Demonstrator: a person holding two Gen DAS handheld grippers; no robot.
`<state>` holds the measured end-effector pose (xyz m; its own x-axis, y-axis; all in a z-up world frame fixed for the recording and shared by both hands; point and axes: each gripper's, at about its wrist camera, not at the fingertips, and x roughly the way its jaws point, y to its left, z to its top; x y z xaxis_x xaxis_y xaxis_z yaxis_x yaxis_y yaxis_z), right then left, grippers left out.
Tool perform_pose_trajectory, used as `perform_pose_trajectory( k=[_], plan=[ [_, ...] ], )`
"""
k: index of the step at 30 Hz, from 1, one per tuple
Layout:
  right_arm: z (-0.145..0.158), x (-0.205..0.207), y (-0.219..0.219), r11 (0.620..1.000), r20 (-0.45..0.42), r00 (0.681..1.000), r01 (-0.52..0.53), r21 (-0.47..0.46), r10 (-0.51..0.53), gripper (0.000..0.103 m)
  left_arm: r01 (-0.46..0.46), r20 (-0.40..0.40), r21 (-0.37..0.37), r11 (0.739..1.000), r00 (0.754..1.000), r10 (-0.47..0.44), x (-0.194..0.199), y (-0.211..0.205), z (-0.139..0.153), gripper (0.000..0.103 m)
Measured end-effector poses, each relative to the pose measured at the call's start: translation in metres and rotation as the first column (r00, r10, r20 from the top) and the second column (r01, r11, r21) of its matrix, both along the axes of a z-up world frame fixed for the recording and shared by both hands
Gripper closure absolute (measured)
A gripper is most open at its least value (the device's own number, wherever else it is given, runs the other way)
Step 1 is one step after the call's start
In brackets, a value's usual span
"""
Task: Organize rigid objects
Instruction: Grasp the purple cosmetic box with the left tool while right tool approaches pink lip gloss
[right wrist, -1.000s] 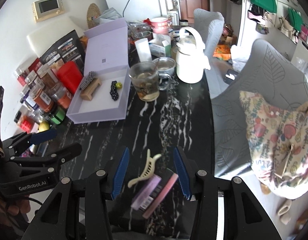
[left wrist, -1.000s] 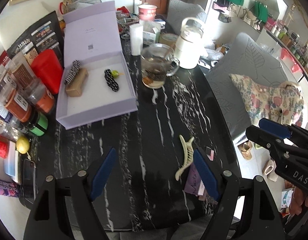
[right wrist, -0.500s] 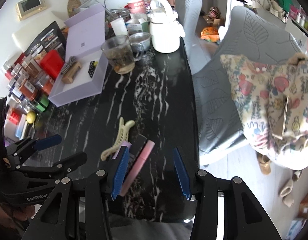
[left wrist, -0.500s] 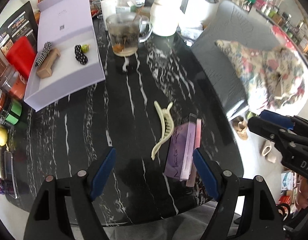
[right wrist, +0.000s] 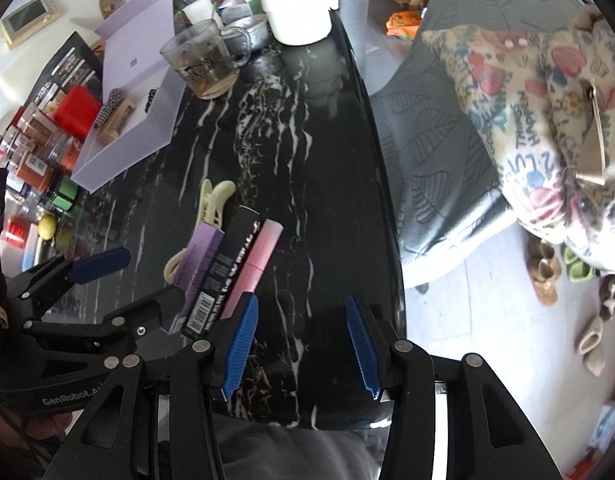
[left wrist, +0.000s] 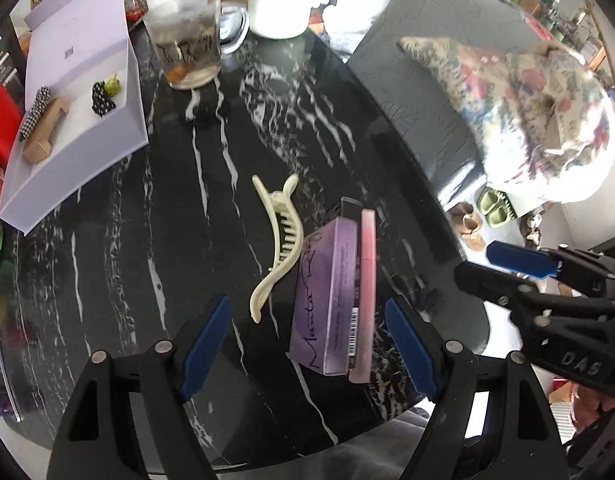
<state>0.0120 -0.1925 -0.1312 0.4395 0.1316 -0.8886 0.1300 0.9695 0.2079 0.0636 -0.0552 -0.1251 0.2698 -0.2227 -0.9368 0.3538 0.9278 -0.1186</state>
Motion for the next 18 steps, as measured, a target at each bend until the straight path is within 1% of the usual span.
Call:
perform_pose_trajectory(
  k=[4,7,13,16,18],
  plan=[
    [-0.008,0.003,-0.005,1.0,-0.012,1.0,0.006,0.01,-0.006,0.057,-0.011,-0.024,0.009,1.0,1.0,0.011,0.002,0.007,-0.012,0.024],
    [-0.013,0.006,-0.005,1.0,-0.019,1.0,0.008,0.023,-0.008,0.057,-0.027,-0.017,0.028,0.999,0.999,0.028,0.004,0.015,-0.014,0.024],
    [-0.022,0.016,0.005,0.999,-0.033,0.999,-0.025,0.049,0.027,0.057,-0.123,-0.032,0.019,0.992,0.992,0.123,0.017,0.043,-0.018,0.024],
    [-0.025,0.018,0.01,0.998,-0.039,0.998,-0.041,0.054,0.043,0.057,-0.147,-0.04,0.029,0.989,0.988,0.148,0.02,0.053,-0.023,0.024],
    [-0.027,0.019,0.012,0.997,-0.045,0.998,-0.044,0.06,0.047,0.057,-0.166,-0.05,0.014,0.986,0.985,0.166,0.021,0.059,-0.026,0.024]
  ],
)
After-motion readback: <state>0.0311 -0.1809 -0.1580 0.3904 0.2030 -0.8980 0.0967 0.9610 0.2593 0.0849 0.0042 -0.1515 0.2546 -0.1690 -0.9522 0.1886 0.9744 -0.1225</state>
